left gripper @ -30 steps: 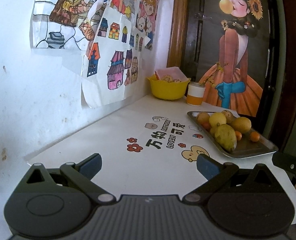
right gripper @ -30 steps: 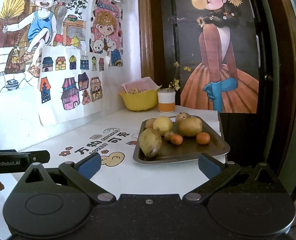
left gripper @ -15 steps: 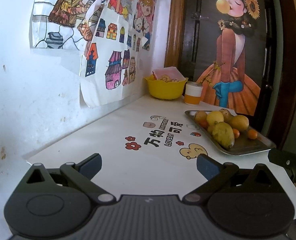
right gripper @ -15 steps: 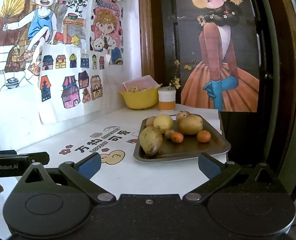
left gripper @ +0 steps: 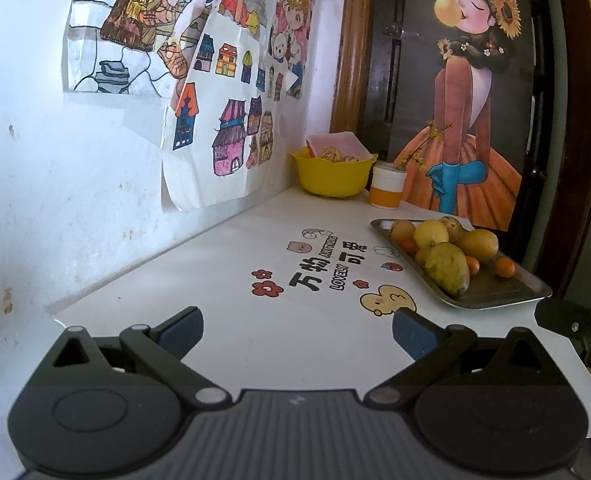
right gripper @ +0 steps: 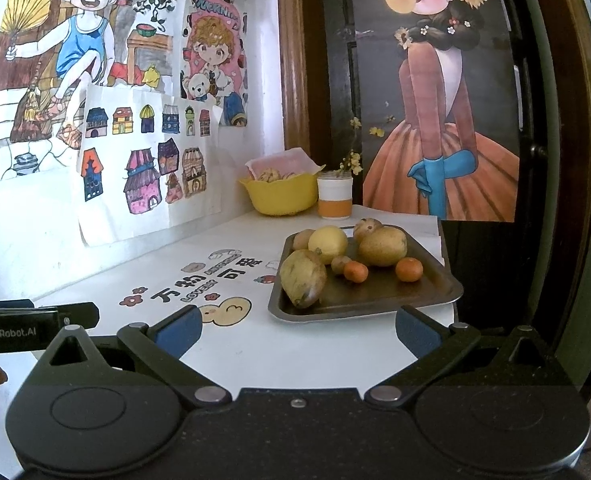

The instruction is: Organize fruits

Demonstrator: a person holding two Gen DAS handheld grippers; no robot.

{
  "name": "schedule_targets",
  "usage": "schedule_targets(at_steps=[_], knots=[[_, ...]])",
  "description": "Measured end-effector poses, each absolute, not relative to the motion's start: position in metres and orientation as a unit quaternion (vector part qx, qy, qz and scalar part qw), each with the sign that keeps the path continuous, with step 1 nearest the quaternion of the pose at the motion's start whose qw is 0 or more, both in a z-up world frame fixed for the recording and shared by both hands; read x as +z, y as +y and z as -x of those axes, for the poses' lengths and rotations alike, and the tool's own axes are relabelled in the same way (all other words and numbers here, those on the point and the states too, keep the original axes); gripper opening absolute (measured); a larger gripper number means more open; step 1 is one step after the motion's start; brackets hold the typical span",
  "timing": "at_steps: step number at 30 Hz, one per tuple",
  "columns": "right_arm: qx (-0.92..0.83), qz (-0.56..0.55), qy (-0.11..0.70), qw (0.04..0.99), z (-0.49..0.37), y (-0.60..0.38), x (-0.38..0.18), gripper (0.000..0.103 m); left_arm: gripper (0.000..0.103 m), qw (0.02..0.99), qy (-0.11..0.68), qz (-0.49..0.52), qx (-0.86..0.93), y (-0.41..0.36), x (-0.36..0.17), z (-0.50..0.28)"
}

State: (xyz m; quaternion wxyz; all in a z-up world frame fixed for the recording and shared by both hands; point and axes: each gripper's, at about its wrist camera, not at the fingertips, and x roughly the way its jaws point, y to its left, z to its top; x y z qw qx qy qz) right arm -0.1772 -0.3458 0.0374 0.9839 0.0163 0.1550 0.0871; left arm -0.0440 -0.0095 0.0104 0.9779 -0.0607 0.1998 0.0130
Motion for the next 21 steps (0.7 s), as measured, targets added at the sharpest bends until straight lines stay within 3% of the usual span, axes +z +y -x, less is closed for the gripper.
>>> schedule_targets(at_steps=[21], knots=[[0.090,-0.014,0.159,0.983,0.1772,-0.3428,0.0347,0.102,0.103,0.969,0.239,0.067,0.011,-0.0096,0.0077,0.0372]])
